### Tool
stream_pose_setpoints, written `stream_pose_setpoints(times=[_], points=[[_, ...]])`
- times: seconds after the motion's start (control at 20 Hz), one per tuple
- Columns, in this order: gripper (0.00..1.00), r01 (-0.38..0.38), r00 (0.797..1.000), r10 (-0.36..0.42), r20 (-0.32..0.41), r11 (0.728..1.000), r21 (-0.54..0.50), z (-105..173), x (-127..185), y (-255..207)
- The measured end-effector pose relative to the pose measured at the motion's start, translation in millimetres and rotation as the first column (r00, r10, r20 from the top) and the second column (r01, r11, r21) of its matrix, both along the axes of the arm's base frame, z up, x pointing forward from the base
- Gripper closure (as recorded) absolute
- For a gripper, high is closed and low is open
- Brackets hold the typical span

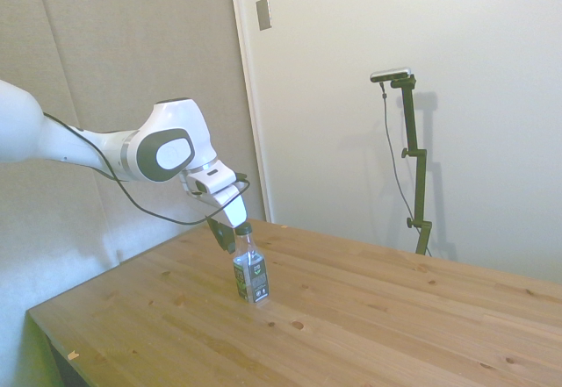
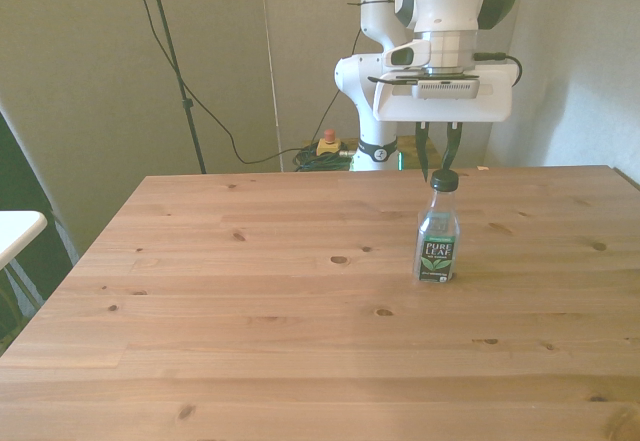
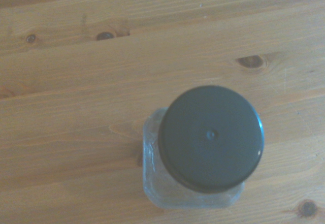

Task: Knock down the bottle

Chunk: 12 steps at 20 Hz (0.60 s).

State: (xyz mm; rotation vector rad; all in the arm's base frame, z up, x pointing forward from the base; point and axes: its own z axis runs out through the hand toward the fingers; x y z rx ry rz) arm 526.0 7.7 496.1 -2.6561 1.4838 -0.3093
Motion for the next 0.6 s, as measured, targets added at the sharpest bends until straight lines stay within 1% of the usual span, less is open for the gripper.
stream_pose_setpoints(times=[0.6], points=[[1.00,0.028,0.999,-0.028,0.017,1.000,0.004,6,24,6]])
